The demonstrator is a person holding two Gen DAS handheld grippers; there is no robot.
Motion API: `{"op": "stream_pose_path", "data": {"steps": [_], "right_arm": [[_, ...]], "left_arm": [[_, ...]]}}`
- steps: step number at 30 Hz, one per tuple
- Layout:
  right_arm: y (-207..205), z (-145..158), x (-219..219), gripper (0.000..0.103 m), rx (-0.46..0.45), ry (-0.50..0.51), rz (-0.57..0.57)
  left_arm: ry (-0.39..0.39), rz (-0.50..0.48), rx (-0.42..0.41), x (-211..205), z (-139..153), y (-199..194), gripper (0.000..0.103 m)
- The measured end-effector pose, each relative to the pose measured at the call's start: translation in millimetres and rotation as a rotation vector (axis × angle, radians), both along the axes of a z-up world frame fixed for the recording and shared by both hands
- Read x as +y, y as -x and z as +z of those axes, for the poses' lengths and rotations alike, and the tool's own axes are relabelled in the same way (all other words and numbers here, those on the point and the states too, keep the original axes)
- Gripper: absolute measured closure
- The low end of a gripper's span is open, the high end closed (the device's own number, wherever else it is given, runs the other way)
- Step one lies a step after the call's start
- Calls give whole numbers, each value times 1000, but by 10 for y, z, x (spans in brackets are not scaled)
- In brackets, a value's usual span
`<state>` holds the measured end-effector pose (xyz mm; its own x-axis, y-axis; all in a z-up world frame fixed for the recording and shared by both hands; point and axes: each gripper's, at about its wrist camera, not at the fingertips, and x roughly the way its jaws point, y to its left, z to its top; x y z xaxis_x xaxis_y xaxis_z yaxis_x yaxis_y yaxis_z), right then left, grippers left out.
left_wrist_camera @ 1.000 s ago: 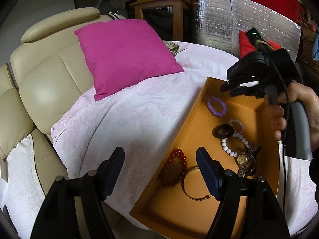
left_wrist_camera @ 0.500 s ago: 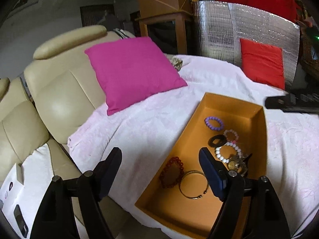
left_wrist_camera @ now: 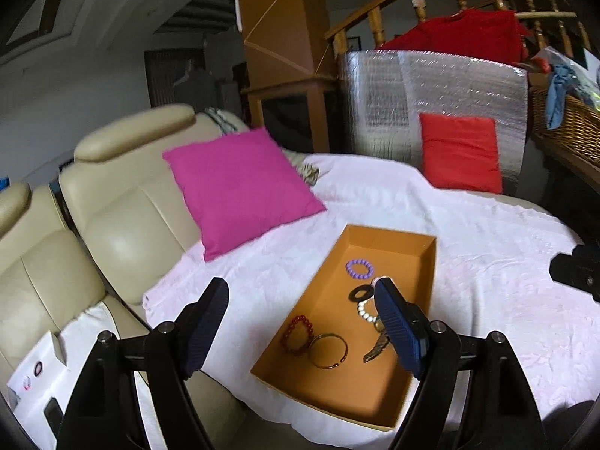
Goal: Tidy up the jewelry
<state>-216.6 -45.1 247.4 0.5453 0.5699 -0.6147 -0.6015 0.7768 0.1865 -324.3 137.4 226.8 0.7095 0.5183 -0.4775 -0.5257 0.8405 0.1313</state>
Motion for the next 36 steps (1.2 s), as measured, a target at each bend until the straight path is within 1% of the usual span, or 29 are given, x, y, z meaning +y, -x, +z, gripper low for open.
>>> {"op": "stream_pose_path", "data": {"steps": [3, 6, 9, 13, 17, 21, 23, 26, 30, 36], "right_arm": [[205, 79, -172, 27, -5, -31, -16], [389, 89, -291, 26, 16, -46, -36], [523, 83, -350, 26, 28, -37, -42], [735, 99, -415, 26, 35, -51, -48], [905, 76, -368, 25, 44, -60, -46], [1032, 30, -209, 25, -1, -20, -81], [1071, 1, -135, 24, -18, 2, -92], [1127, -6, -59, 24, -76, 42, -124], [1148, -10, -1, 24, -76, 56, -132], [1143, -34, 99, 24, -70, 82, -111]], "left_arm": [[-29, -12, -10, -153, 124, 95, 22], [-61, -27, -14, -305, 238, 221, 22], [-89, -26, -20, -393, 334, 359, 22], [-102, -25, -29, -475, 427, 556, 22], [-104, -15, -34, -503, 463, 715, 22], [-110, -7, -29, -509, 457, 793, 21], [-101, -3, -20, -492, 449, 813, 21], [-74, -1, -9, -442, 431, 825, 21], [-79, 2, 18, -378, 392, 797, 21], [-82, 16, 5, -308, 394, 830, 21]]}}
